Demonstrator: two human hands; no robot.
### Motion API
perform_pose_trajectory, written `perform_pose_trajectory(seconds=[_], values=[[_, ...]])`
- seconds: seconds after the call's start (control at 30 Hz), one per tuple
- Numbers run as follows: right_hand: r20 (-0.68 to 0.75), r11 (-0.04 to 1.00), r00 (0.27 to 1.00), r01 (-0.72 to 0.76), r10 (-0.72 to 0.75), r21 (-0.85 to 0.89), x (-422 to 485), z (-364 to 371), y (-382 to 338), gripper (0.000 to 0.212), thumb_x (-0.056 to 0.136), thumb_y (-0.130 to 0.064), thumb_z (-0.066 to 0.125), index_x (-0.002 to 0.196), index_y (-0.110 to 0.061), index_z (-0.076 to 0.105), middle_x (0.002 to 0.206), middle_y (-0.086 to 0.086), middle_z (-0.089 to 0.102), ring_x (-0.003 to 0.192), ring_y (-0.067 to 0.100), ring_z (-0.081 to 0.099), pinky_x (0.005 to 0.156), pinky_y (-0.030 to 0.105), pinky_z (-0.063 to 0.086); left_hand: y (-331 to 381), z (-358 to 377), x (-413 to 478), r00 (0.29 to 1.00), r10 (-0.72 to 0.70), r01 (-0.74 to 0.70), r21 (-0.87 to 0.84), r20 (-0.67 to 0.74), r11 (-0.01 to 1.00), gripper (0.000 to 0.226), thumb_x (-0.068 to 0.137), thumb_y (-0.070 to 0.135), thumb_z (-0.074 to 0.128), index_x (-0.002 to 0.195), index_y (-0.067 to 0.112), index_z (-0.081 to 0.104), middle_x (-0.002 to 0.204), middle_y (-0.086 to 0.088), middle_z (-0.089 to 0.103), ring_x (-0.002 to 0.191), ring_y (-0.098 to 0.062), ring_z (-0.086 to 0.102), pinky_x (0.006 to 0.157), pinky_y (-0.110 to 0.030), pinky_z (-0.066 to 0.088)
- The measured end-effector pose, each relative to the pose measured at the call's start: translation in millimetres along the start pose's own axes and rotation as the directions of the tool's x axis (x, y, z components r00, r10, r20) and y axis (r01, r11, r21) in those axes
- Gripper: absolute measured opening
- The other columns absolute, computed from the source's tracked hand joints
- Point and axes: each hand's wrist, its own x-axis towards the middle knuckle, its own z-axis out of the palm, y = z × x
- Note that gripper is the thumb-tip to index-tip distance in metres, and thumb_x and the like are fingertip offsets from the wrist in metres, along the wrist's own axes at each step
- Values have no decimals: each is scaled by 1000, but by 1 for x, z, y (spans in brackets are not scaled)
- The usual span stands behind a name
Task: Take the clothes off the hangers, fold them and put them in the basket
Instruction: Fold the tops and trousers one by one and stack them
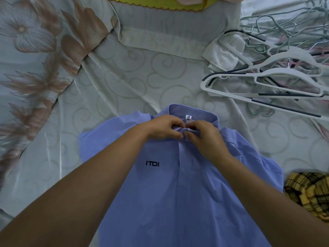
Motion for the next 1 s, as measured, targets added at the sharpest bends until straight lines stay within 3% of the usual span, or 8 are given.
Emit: perform_pose_trajectory(seconds=[0.1, 0.2, 0.3, 0.47, 0.57, 0.7, 1.0], values=[[43, 995, 999, 27, -23, -92, 2, -1, -2, 20, 87, -25, 64, 80, -7, 67, 83, 7, 68, 83, 30, 59, 68, 38, 40, -2, 6, 3, 998, 35, -35, 5, -56, 999, 10, 89, 14, 60, 97, 11, 64, 76, 14, 48, 75, -2, 43, 64, -5, 34], [68, 998, 998, 9, -4, -69, 3, -3, -1, 15, 87, -23, 63, 83, -9, 66, 86, 7, 69, 85, 30, 60, 74, 39, 41, -3, 12, 6, 990, 25, -24, 7, -137, 1000, 14, 86, 12, 63, 97, 5, 66, 78, 9, 51, 82, -8, 46, 64, -7, 33], [159, 999, 987, -12, 17, -30, 4, -5, 1, 17, 88, -27, 62, 87, -12, 69, 88, 3, 70, 86, 25, 60, 79, 42, 44, -4, 14, 6, 986, 24, -32, -45, -163, 998, 13, 85, 12, 65, 95, 4, 66, 73, 15, 48, 74, -5, 47, 61, -4, 35], [143, 997, 989, -44, 35, 58, -1, -3, 4, 29, 89, -24, 62, 63, -23, 50, 68, -5, 55, 67, 15, 48, 63, 31, 35, -4, 15, 6, 987, 24, -35, -70, -158, 997, 13, 87, 14, 64, 97, 5, 66, 74, 14, 50, 74, -3, 47, 62, -2, 35], [152, 995, 987, -66, 53, 79, -1, -3, 2, 18, 89, -23, 61, 74, -13, 60, 72, -2, 58, 70, 15, 51, 62, 30, 35, -6, 19, 7, 982, 11, -23, -59, -190, 998, 12, 86, 15, 65, 95, 8, 65, 83, 6, 54, 78, -7, 47, 61, -3, 35], [137, 992, 989, -78, 64, 103, -2, -2, 4, 23, 88, -23, 63, 80, -2, 63, 75, 5, 64, 71, 20, 55, 65, 32, 41, -9, 20, 8, 977, -12, -10, -99, -213, 995, 12, 84, 15, 67, 95, 10, 65, 87, 6, 56, 74, -3, 47, 61, -1, 35], [163, 982, 984, -96, 69, 160, -1, 2, 8, 20, 88, -21, 64, 89, -1, 62, 83, 6, 66, 78, 21, 59, 71, 37, 47, -13, 26, 7, 974, -30, -18, -210, -225, 978, 16, 83, 12, 68, 99, 8, 68, 90, 2, 63, 85, -6, 54, 68, -1, 37]])
